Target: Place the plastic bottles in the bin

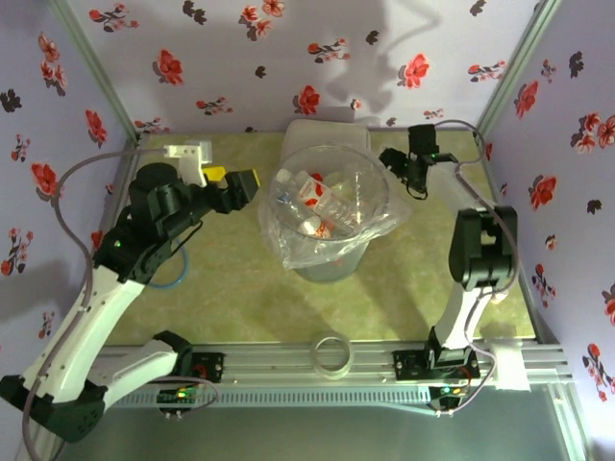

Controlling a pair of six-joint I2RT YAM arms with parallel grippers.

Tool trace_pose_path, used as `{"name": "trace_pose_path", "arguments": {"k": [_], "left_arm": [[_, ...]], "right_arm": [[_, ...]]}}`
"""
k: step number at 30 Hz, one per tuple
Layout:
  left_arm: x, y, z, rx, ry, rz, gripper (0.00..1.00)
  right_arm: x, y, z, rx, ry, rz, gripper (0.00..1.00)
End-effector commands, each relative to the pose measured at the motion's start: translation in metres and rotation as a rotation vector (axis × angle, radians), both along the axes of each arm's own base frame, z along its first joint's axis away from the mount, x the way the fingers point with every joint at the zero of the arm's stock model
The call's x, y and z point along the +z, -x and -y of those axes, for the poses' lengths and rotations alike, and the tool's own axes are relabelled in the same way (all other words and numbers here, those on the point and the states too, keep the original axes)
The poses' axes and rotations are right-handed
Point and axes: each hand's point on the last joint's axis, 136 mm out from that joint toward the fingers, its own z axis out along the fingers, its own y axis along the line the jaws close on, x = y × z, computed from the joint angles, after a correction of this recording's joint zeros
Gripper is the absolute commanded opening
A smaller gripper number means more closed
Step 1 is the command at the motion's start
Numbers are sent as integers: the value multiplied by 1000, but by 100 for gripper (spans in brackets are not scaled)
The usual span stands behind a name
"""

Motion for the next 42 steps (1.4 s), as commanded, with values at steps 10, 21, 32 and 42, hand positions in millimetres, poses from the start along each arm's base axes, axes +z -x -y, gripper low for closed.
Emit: {"name": "trace_pose_path", "arguments": {"k": [10,21,32,42], "left_arm": [[-14,-11,-6,42,-39,-36,90],[-19,-13,-6,44,-33,-44,90],[-13,-12,-5,44,-11,-44,90],[27,-21,17,-44,45,21,90]], "right_arm": [[-70,-23,-22,33,1,-138,98],[-80,-11,9,-35,5,-167,76],[-19,11,36,-29,116,-80,51],[78,65,75,-100,190,110,43]]}}
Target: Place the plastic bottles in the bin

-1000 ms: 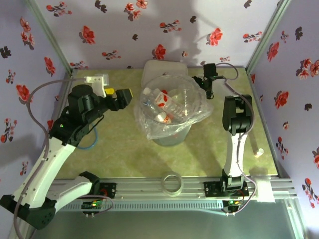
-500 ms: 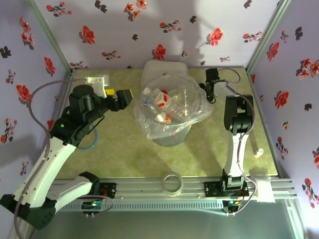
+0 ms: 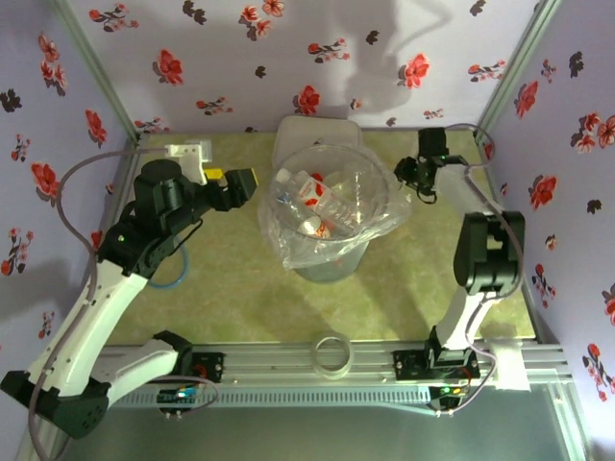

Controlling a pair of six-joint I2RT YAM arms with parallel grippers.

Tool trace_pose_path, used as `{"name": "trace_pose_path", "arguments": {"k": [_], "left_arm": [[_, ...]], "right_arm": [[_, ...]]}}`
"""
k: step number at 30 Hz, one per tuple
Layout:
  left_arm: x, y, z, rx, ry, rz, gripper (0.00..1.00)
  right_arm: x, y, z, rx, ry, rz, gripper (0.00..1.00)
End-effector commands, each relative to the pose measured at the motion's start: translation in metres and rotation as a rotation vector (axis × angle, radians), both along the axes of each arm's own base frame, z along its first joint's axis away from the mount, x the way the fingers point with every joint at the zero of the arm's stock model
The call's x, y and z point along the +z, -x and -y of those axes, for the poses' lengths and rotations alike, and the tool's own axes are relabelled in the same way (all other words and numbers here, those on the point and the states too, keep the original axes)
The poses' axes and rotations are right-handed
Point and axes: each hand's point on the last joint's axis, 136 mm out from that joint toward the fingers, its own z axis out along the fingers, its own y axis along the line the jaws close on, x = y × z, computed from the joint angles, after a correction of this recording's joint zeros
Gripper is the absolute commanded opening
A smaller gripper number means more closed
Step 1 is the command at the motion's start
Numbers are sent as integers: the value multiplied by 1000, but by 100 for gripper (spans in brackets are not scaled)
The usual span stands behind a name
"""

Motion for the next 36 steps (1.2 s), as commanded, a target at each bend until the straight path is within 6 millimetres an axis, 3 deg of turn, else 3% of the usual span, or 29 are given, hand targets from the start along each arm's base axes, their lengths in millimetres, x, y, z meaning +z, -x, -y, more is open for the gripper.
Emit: {"name": "trace_pose_path", "arguments": {"k": [1,6,9,13,18,22,25,29,36], "left_arm": [[35,-4,12,-55,61,72,89],[56,-16,29,-110,99,115,90],[62,-29,38,-118,109,121,90],[73,-41,61,-193,164,135,100],[92,-52,82,-236,208,165,100],[104,-52,104,-299,222,181,100],[112,-48,119,-340,215,209,100],[113,-45,136,-380,180,221,100],[95,-66,158,-390,185,145,100]], "right_arm": [[36,19,23,-37,66,78,41],[105,48,27,-6,115,225,40],[149,67,15,59,88,350,37],[197,87,-26,206,-32,510,26],[235,112,-93,423,-50,622,25],[239,122,-149,595,-38,657,24],[233,120,-179,668,-53,642,24],[227,118,-206,721,-23,635,24],[222,127,-237,807,3,651,24]]}}
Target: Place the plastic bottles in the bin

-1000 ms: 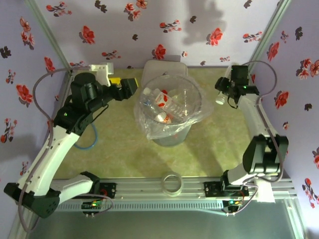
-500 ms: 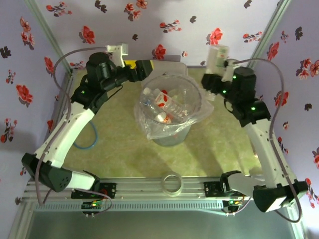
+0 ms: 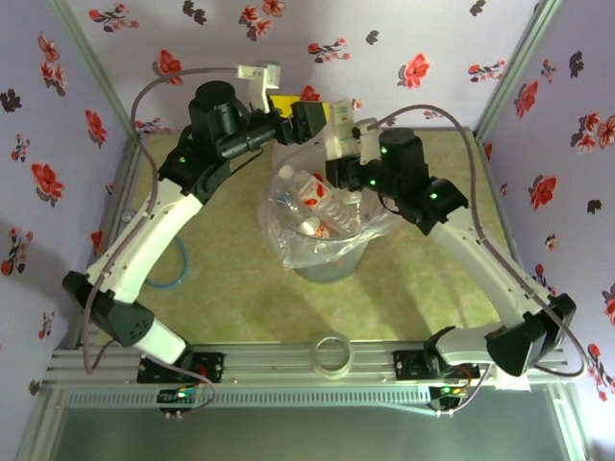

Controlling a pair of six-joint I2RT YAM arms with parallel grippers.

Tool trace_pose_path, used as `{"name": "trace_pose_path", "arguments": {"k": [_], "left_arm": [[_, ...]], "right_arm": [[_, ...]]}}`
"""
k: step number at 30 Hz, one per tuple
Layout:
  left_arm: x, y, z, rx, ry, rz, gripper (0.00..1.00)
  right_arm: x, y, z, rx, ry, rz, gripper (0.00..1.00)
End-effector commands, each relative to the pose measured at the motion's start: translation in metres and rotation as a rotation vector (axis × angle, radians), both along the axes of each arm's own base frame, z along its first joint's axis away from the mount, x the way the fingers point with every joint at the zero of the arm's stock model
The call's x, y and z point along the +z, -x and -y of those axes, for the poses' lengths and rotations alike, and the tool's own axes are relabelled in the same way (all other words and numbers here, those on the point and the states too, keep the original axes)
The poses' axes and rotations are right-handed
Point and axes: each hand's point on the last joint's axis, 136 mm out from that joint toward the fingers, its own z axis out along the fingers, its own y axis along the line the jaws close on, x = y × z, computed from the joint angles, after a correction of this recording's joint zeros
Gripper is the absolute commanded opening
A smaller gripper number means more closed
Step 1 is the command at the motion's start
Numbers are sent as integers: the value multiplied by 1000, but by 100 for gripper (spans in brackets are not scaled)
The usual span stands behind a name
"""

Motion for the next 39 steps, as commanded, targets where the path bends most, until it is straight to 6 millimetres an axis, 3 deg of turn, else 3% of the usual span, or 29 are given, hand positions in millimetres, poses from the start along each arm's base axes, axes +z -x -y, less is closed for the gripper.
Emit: {"name": "trace_pose_path", "arguments": {"k": [1,6,12,20,26,28,33,37,39], "left_arm": [[-4,-7,11,-23,-7,-25,100],[-15,-21,17,0,-26,-73,100],[-16,-17,23,-46,-10,-89,100],[-13,-11,32,-107,22,-96,70],[-11,-13,34,-123,45,-90,54],[-9,-14,35,-124,57,-80,51],[-7,-20,34,-112,68,-39,50],[-5,-28,30,-73,57,8,48],[-5,-32,28,-45,35,42,47]], "right_arm": [[33,1,-7,18,-28,123,24],[36,6,-10,41,-51,151,23],[40,5,-8,37,-32,207,26],[36,-1,-15,66,2,255,29],[35,-8,-16,59,22,276,32],[35,-9,-16,55,26,278,37],[37,-11,-7,25,45,278,69],[45,-5,16,-43,29,270,90],[52,-1,32,-81,6,275,94]]}}
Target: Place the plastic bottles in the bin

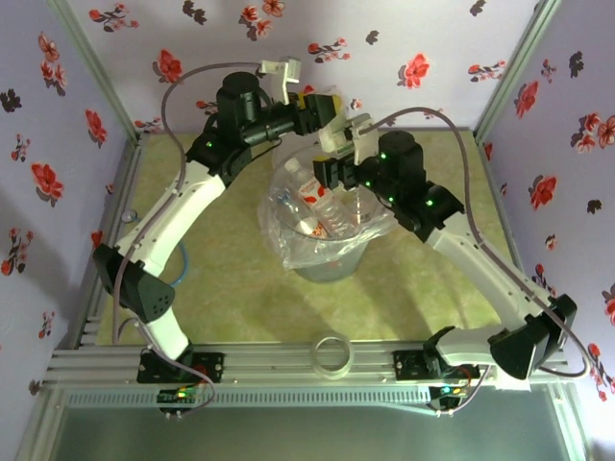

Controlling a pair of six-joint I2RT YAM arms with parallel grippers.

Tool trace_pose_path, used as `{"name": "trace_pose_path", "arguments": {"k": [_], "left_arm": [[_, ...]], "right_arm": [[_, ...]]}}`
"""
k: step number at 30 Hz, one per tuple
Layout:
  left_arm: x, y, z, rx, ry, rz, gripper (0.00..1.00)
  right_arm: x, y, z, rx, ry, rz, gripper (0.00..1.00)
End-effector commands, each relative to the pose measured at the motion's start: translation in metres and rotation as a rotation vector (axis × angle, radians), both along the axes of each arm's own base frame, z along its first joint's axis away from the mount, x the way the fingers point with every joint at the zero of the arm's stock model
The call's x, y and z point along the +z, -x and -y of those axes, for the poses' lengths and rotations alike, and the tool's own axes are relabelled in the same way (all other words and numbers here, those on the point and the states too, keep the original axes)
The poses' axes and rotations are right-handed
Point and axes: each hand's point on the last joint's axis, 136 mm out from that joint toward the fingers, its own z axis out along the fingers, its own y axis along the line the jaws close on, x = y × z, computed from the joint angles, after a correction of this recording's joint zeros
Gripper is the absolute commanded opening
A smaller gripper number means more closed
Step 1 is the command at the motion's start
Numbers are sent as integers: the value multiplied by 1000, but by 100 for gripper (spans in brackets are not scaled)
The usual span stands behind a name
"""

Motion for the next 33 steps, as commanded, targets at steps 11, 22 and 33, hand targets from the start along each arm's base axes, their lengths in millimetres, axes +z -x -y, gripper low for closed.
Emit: {"name": "trace_pose_path", "arguments": {"k": [11,22,33], "left_arm": [[4,-26,-17,167,-80,219,42],[-44,-26,1,141,-222,308,39],[-129,-10,15,44,-376,177,39]], "right_arm": [[24,18,79,-196,-106,27,93],[7,15,103,-287,-124,-27,91],[7,8,105,-298,-126,-44,90]]}}
